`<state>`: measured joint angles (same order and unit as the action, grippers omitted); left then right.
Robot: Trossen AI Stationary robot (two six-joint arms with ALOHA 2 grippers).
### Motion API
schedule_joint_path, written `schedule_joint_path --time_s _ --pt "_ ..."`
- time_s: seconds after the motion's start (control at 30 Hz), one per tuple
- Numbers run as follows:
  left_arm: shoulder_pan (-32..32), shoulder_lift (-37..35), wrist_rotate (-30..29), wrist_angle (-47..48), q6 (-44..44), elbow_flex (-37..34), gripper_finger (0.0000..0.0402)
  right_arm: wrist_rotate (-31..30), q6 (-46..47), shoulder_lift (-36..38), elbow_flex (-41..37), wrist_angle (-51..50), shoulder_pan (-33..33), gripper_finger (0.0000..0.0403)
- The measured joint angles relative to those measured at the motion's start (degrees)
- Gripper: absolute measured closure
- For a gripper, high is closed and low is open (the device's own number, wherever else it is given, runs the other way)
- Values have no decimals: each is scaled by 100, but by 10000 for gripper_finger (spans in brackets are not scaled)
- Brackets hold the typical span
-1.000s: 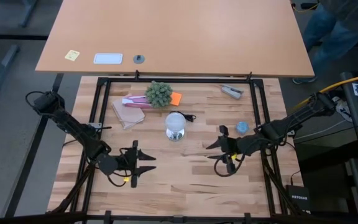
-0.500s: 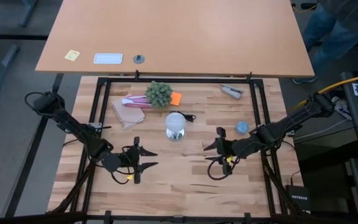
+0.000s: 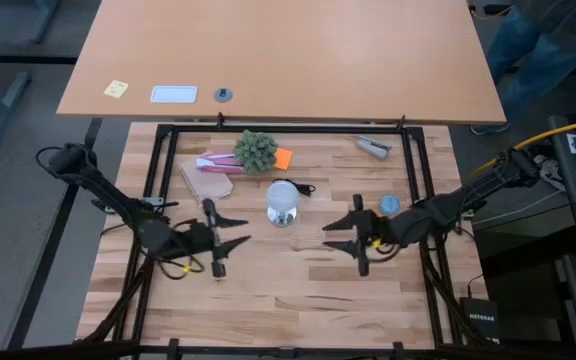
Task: Screw lightbulb
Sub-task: Remove the lightbulb from the lamp
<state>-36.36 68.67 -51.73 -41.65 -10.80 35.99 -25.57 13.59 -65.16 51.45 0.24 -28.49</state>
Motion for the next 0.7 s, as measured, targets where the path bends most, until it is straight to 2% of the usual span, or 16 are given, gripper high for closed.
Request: schedule_joint_path --time_s 0.17,0.3,0.37,0.43,0.53,0.6,0.7 --pt "-489 -902 -1098 517 -1072 0 251 -449 -60 546 79 -45 0 235" --pt "-1009 -1556 -1932 1836 -758 0 251 -740 -222 1040 85 -298 0 235" --pt "-1211 -1801 -2066 2878 37 0 251 -914 -281 1256 84 -733 0 235" --pt "-1298 -1883 -2069 4061 1253 -2 251 -1009 -289 1384 -2 -1128 0 235" --pt "-1313 -1830 -2208 5121 3167 -383 251 -1249 -11 1406 -593 -851 0 235" --pt "-1270 -1680 -2339 5177 4255 -854 251 -1298 210 1315 -1183 -138 5 235" --pt "-1172 -1295 -2510 4515 5570 -1638 251 -1264 385 978 -2155 1585 50 235"
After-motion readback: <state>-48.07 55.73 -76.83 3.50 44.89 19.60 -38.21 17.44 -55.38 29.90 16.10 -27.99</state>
